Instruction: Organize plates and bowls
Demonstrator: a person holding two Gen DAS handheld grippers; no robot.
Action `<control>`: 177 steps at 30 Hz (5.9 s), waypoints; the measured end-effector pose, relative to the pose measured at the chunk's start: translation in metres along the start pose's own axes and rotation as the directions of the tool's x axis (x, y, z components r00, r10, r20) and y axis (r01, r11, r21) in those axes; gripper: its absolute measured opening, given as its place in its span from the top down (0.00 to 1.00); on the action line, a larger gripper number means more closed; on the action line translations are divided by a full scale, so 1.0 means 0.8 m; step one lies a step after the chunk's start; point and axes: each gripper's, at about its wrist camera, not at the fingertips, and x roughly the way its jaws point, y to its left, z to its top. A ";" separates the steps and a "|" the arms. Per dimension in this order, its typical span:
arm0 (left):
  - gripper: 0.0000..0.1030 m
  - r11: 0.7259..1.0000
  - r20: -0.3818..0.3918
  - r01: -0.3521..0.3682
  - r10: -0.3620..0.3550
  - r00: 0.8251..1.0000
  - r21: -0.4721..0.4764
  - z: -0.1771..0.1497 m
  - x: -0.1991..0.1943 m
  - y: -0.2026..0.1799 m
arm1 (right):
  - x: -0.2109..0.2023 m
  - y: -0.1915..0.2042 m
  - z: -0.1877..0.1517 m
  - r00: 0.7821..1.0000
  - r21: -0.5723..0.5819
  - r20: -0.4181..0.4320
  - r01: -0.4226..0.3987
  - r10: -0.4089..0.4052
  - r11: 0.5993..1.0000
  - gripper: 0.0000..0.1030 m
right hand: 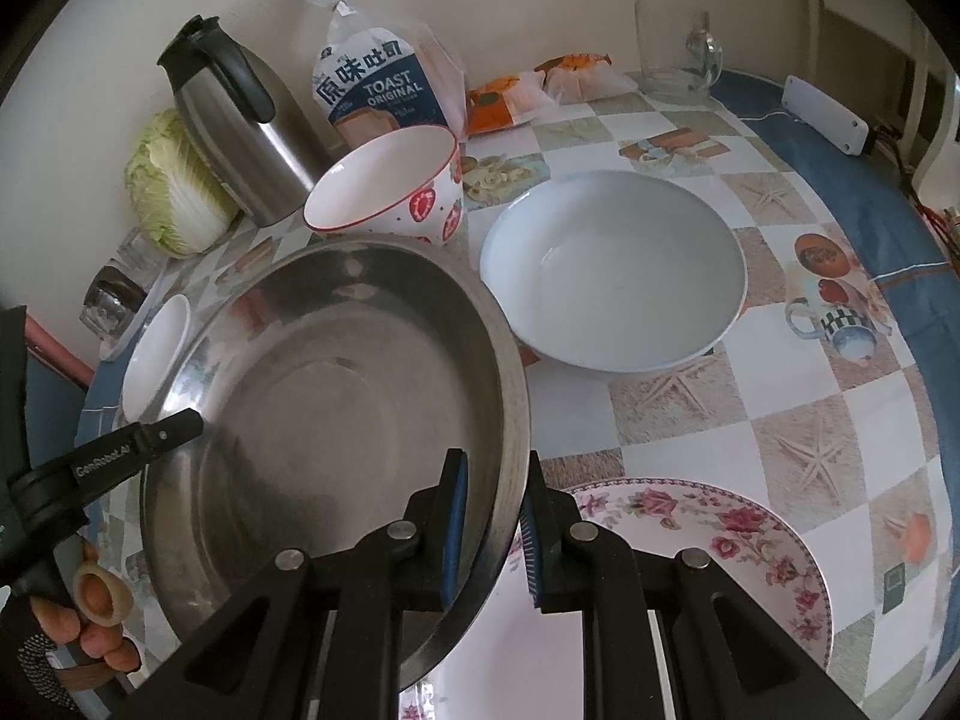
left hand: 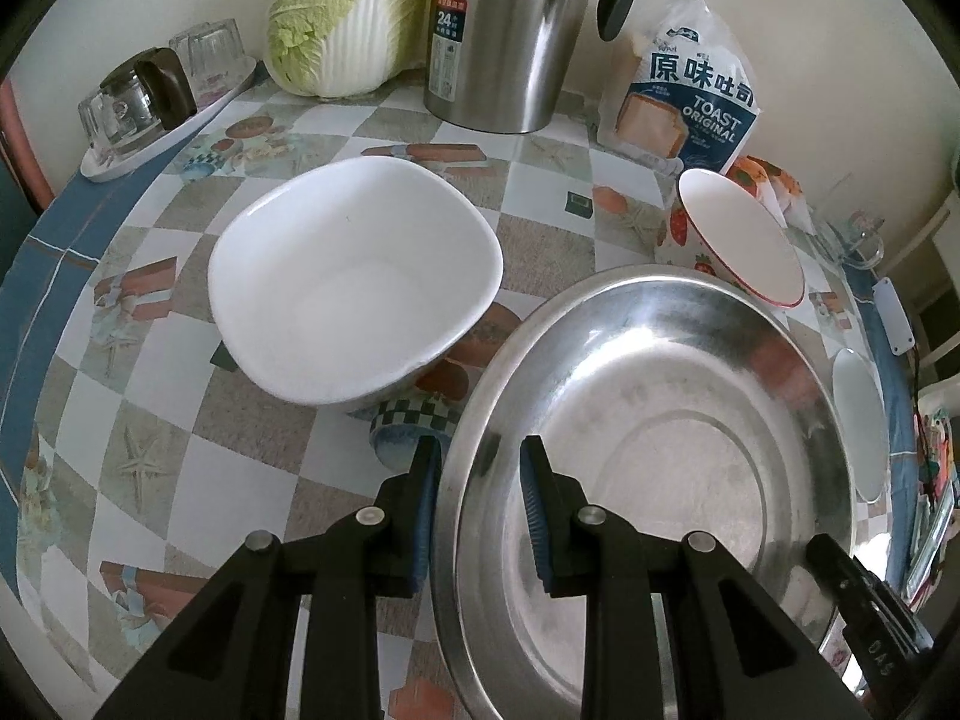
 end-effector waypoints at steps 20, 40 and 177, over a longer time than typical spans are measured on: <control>0.72 1.000 -0.019 0.021 -0.022 1.000 -0.010 0.004 0.004 0.004 | 0.006 0.003 0.003 1.000 -0.006 -0.002 0.014 -0.014 1.000 0.83; 0.30 1.000 0.020 -0.028 0.028 0.999 0.009 0.004 -0.042 -0.004 | -0.029 0.006 0.006 0.998 -0.014 0.041 0.053 -0.053 0.998 0.63; 0.06 0.966 -0.194 0.230 -0.204 0.960 0.122 -0.192 0.010 -0.182 | -0.080 -0.237 -0.091 0.997 0.415 -0.065 -0.008 0.039 0.910 0.70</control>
